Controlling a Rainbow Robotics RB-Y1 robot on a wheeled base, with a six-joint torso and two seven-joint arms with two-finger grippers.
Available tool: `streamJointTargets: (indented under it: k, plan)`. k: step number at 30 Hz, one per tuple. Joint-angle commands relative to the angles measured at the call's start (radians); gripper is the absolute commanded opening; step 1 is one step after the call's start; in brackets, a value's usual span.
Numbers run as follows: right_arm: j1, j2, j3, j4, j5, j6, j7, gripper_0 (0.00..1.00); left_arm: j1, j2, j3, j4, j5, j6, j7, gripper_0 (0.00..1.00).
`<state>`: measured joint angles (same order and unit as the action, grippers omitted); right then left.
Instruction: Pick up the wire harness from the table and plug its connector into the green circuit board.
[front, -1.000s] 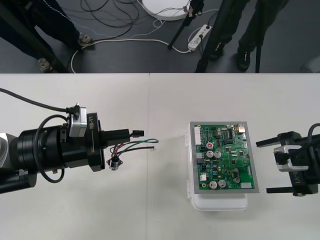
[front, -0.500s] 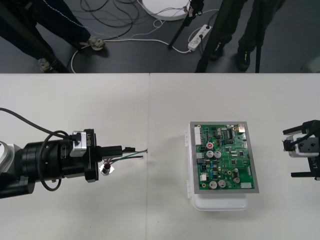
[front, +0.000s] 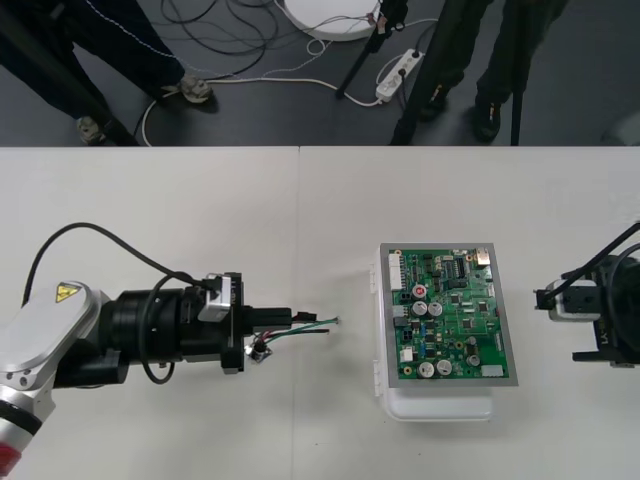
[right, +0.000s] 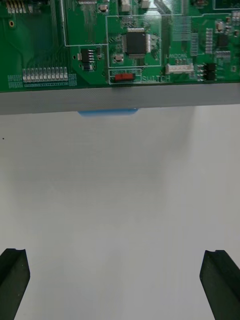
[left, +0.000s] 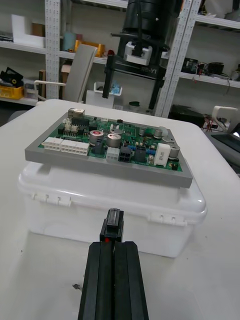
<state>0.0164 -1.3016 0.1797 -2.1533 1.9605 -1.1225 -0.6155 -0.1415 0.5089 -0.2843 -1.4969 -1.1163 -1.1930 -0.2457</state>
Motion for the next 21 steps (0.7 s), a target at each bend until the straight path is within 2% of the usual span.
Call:
streamJointTargets:
  k: [1, 7, 21]
  plan:
    - [-0.135, 0.019, 0.129, 0.033, 0.034, -0.019, -0.015, 1.00, -0.070, -0.050, -0.027, -0.005, -0.054, -0.007, -0.067, 0.00]
    - [-0.211, 0.059, 0.193, 0.082, 0.066, -0.030, -0.015, 1.00, -0.090, -0.053, -0.079, -0.005, -0.057, 0.038, -0.069, 0.00]
    - [-0.253, 0.191, 0.205, 0.087, 0.193, -0.191, -0.040, 1.00, -0.112, -0.079, -0.138, -0.005, -0.050, 0.118, -0.069, 0.00]
